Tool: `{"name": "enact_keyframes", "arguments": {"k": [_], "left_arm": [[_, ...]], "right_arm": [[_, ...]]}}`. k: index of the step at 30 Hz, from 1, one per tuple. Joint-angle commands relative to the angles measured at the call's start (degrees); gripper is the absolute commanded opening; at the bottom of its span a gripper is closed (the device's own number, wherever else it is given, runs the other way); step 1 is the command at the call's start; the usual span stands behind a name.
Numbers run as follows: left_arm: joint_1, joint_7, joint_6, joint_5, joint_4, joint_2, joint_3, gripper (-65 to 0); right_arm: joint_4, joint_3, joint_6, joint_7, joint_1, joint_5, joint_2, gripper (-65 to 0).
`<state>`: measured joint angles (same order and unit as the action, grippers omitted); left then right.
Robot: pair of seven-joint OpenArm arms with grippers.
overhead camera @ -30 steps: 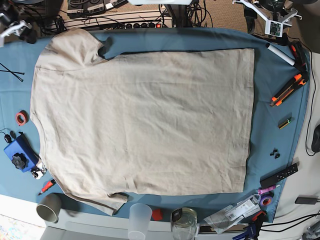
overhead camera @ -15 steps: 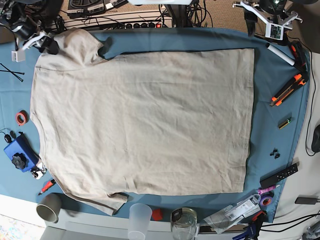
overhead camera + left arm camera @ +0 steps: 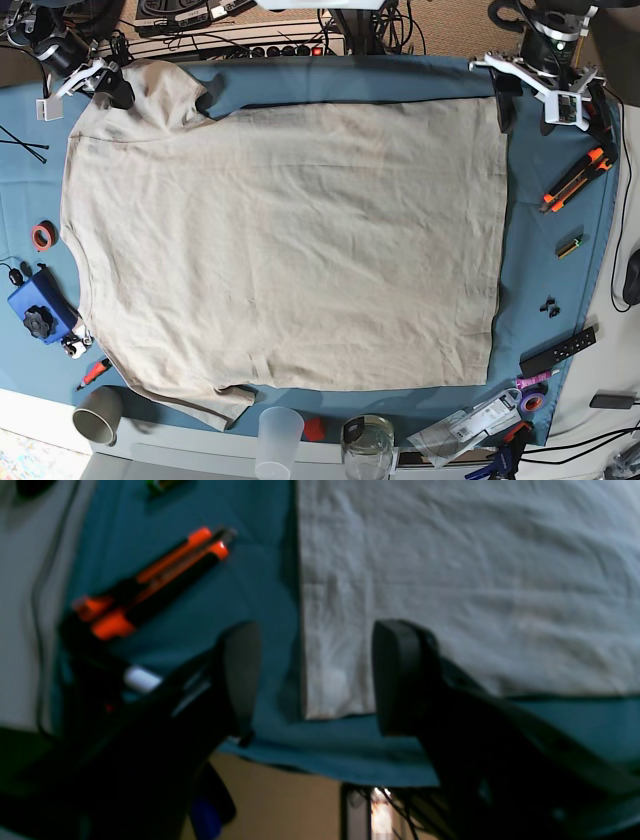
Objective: Fold the T-shirt properly
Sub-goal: 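Move both grippers down to the shoulder edge of the beige T-shirt, then grasp the shoulder edge with both grippers and lift it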
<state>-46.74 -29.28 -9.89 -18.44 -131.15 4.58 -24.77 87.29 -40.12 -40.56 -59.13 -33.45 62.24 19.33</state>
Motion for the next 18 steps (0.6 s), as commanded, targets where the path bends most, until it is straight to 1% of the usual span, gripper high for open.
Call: {"name": "enact_keyframes", "arguments": {"k": [1,4,7,9,12,15,18], "left_arm": [[-0.11,0.42,-0.02,-0.44,0.22,0.17,-0.15,-29.4],[1.64,0.04,-0.15,-2.6,4.37,0.17,-0.15,-29.7],[3.13,-2.93,-0.48,-6.49,7.96,-0.04,-0.15,-30.5],[3.45,-3.06,-1.68,-8.15,9.22,-0.59,-0.15,-30.5],[4.61,-3.19,-1.95,-8.24,10.78,-1.46,-0.15,-30.5],[5.92,-3.32,-2.25,-8.74,13.33,-1.57,-0.15,-33.0],[7.65,-3.34,-2.93,-8.83,16.28,-1.57,-0.15,-33.1]], "right_arm": [[-0.02,0.04,0.56,-3.93,-0.7,-2.71,0.35,-35.7],[-0.02,0.04,0.56,-4.11,-0.7,-2.71,0.35,-35.6],[-0.02,0.04,0.56,-4.2,-0.7,-2.73,0.35,-35.6],[-0.02,0.04,0.56,-4.31,-0.7,-2.73,0.35,-35.6],[-0.02,0.04,0.56,-4.31,-0.7,-2.71,0.35,-35.6],[-0.02,0.04,0.56,-4.28,-0.7,-2.71,0.35,-35.6],[-0.02,0.04,0.56,-4.28,-0.7,-2.71,0.35,-35.6]]}}
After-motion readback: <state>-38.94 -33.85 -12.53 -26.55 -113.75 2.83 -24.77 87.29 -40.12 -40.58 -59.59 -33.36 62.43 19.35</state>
